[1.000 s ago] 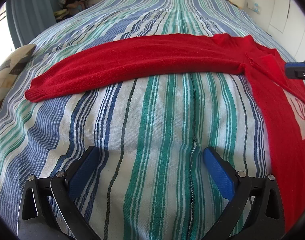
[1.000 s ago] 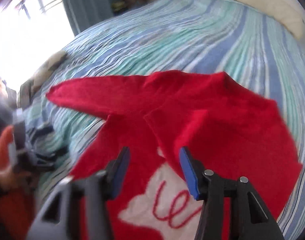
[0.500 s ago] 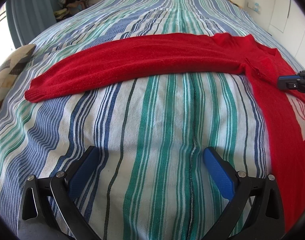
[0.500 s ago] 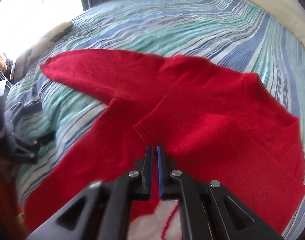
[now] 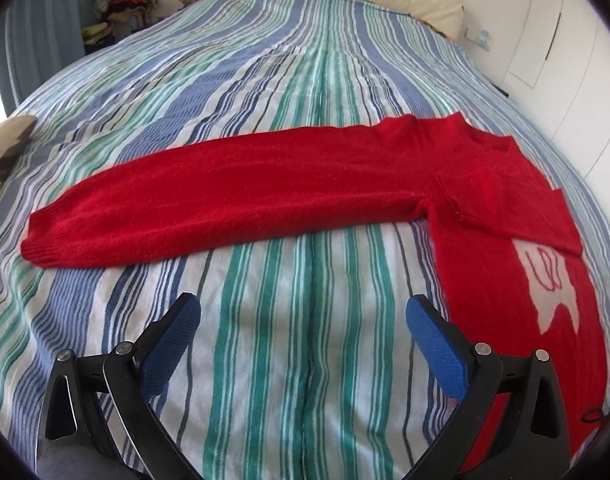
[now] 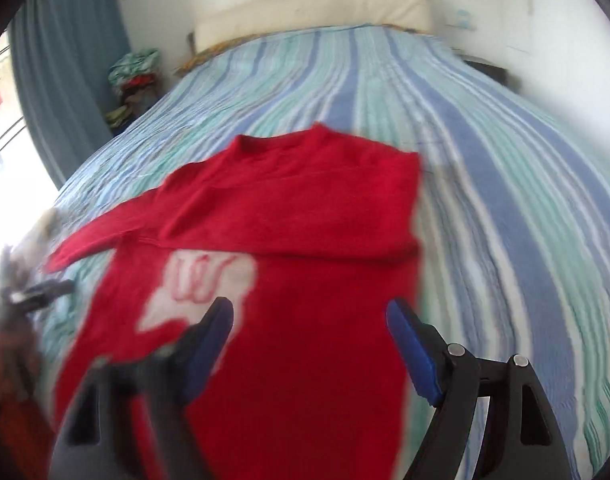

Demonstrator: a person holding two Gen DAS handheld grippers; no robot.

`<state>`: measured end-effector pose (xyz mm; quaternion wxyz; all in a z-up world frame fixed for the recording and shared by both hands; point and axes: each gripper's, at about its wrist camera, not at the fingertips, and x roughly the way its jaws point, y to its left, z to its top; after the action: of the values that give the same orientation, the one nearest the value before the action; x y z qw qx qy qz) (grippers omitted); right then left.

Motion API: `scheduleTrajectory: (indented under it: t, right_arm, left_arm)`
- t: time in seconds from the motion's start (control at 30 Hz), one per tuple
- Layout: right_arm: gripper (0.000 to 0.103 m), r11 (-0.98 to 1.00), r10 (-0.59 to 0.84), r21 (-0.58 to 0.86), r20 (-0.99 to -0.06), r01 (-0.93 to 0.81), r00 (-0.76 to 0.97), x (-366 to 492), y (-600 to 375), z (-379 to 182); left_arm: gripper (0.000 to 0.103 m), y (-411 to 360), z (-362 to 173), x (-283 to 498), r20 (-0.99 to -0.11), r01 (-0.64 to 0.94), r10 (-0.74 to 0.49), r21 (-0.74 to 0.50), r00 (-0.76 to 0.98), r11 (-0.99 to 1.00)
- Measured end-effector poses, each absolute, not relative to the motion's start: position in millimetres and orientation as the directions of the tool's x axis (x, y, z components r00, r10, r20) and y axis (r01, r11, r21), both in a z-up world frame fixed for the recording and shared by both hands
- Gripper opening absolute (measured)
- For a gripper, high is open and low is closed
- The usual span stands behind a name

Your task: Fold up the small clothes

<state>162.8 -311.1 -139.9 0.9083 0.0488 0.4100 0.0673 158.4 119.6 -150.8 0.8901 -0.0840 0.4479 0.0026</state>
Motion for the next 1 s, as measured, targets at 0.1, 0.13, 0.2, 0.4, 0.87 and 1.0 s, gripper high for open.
scheduleTrajectory:
  t: [0.1,0.13,0.2,0.4,0.87,1.0]
  right_arm:
    - [0.082,0.987,0.025,0.121,-0.767,0.107,0.642,154.0,-367.1,-155.7]
    - [0.082,0.980,0.000,0.127,-0.773,0.156,0.634,153.0,-381.7,-160.9]
    - [0.082,0.960,-0.027,0.147,-0.795,0.237,0.606,154.5,-404.0,-172.3]
    - [0.084,0.936,-0.008,0.196,-0.819,0.293,0.574,156.2,-423.1,-186.9]
    - [0.092,0.945,-0.021,0.167,-0.826,0.280,0.563,152.4,-406.7,-195.6]
    - [0.092,0.945,-0.021,0.169,-0.823,0.280,0.567,150.0,-406.3,-196.4]
  left_arm:
    - [0.103,125.3,-187.0,187.7,-0.859,-0.123,-0.071,-0.154,0.507,0.980]
    - [0.103,123.0,-191.6,188.9,-0.848,-0.095,-0.058,-0.127,0.527,0.987]
    - [0.103,117.8,-186.4,180.6,-0.824,-0.078,-0.035,-0.096,0.566,0.992]
    - [0.103,115.1,-186.9,177.4,-0.820,-0.077,-0.023,-0.082,0.573,0.994]
    - [0.103,115.5,-186.7,179.2,-0.820,-0.077,-0.023,-0.081,0.572,0.994]
    - [0.103,115.6,-186.7,179.1,-0.820,-0.077,-0.023,-0.081,0.572,0.994]
